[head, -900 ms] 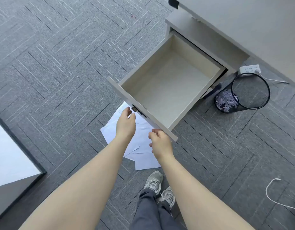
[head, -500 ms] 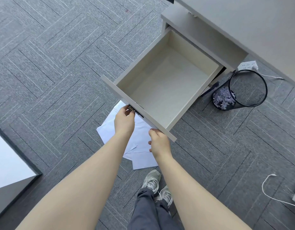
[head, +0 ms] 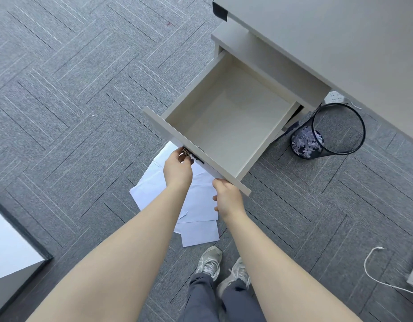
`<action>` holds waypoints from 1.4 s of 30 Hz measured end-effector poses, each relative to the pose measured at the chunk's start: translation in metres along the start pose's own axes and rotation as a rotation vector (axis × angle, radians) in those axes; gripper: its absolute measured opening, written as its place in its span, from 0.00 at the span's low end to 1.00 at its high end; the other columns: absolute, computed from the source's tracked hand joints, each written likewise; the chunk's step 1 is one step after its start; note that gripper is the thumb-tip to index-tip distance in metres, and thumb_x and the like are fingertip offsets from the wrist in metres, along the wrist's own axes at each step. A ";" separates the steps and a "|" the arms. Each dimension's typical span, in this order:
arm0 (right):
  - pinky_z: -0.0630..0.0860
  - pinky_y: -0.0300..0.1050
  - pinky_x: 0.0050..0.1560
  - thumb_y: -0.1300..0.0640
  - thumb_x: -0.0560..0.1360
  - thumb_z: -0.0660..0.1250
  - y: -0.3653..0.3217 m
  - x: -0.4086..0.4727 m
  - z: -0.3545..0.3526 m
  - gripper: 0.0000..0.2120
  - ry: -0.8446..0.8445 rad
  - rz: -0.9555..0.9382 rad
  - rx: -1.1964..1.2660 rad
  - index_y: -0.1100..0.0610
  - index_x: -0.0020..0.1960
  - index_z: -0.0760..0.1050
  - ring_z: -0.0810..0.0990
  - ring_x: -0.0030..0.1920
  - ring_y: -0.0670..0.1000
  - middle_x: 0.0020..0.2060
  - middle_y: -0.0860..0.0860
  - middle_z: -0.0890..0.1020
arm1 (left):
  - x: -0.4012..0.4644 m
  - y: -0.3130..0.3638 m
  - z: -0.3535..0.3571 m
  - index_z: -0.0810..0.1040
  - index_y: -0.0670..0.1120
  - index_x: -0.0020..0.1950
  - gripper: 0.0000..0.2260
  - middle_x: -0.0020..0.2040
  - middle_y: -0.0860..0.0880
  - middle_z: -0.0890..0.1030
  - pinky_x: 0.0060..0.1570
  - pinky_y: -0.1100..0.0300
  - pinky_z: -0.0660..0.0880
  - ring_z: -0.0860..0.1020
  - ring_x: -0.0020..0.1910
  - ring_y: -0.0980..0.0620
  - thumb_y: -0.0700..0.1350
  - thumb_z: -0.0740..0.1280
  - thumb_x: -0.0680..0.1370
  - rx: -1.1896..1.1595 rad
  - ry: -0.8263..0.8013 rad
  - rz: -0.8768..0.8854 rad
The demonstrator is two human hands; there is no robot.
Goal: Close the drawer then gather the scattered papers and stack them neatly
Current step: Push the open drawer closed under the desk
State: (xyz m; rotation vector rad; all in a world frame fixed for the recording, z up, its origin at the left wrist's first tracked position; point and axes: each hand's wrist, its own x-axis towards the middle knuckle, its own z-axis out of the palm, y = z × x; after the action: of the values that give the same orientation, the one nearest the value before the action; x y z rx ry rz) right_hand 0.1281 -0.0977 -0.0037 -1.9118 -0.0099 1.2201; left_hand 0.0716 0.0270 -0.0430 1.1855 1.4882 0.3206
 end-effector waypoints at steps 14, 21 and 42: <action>0.63 0.48 0.41 0.50 0.69 0.57 -0.039 0.046 -0.051 0.22 -0.048 -0.044 -0.038 0.69 0.49 0.71 0.65 0.41 0.51 0.40 0.51 0.68 | 0.027 0.046 0.066 0.78 0.54 0.56 0.11 0.37 0.62 0.83 0.57 0.47 0.77 0.85 0.47 0.52 0.47 0.63 0.75 -0.141 0.096 -0.051; 0.60 0.47 0.42 0.55 0.75 0.57 -0.058 0.077 -0.085 0.14 -0.115 -0.067 -0.058 0.68 0.47 0.68 0.64 0.41 0.51 0.40 0.51 0.66 | 0.036 0.079 0.105 0.75 0.58 0.44 0.08 0.41 0.60 0.83 0.59 0.48 0.76 0.85 0.41 0.54 0.45 0.63 0.77 -0.197 0.127 -0.074; 0.66 0.48 0.43 0.55 0.75 0.59 -0.115 0.139 -0.148 0.20 -0.108 -0.003 -0.104 0.67 0.61 0.70 0.68 0.40 0.50 0.40 0.53 0.74 | 0.059 0.146 0.177 0.72 0.48 0.69 0.18 0.60 0.46 0.81 0.42 0.61 0.77 0.85 0.43 0.52 0.40 0.61 0.79 -0.317 0.034 -0.132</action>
State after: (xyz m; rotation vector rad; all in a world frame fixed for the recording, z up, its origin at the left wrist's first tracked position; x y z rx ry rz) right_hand 0.3582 -0.0609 -0.0070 -1.9312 -0.1355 1.3427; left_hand 0.3043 0.0691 -0.0234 0.8294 1.4735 0.4689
